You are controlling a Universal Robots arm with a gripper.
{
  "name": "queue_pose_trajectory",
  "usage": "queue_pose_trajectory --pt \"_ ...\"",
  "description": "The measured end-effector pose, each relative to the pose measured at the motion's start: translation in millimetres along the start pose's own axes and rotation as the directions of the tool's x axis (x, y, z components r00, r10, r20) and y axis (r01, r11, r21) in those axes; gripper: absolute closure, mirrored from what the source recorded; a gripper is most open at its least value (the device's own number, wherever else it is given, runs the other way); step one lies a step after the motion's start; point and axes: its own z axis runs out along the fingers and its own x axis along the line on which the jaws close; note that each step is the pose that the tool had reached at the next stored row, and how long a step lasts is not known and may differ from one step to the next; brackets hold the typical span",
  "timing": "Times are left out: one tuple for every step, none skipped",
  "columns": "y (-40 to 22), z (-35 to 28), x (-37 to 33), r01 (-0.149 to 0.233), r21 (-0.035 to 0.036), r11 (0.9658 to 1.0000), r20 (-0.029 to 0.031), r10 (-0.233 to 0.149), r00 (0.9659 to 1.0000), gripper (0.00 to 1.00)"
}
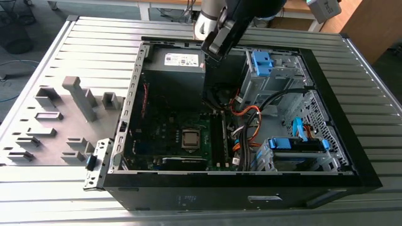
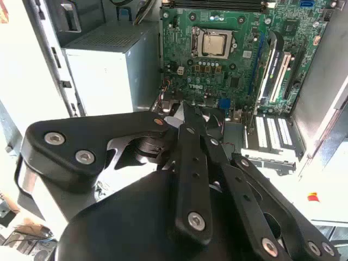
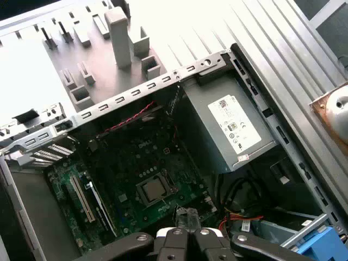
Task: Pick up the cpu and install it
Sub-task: 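Install the first cpu locking lever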
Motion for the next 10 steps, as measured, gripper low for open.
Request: queue_pose_trajectory --pt "0.4 -1.7 -0.2 0.0 -0.0007 1.0 0.0011 0.0 1.0 0.89" --pt "0.8 -3.2 -0.4 0.001 -0.0013 1.0 0.0022 -0.001 1.0 0.89" --pt "1.2 -4.8 -0.6 0.001 -0.0019 1.0 0.003 -0.001 1.0 0.89" --pt "1.6 -6.3 -0.8 0.001 -0.0026 1.0 0.004 -0.001 1.0 0.89" --pt "2.0 -8.0 -1.0 0.002 -0.0032 1.0 0.0049 -0.002 1.0 0.89" --pt "2.4 -9.5 -1.2 0.002 -0.0038 1.0 0.006 -0.002 1.0 0.89" --pt "2.9 -11.2 -1.4 0.002 -0.0045 1.0 0.007 -0.002 1.0 0.89" --pt "3.3 -12.8 -1.6 0.003 -0.0052 1.0 0.008 -0.003 1.0 0.89" --pt "3.7 -14.4 -1.8 0.003 -0.0058 1.0 0.0089 -0.003 1.0 0.89" --pt "3.8 -14.6 -1.9 0.003 -0.0061 1.0 0.0094 -0.003 1.0 0.89"
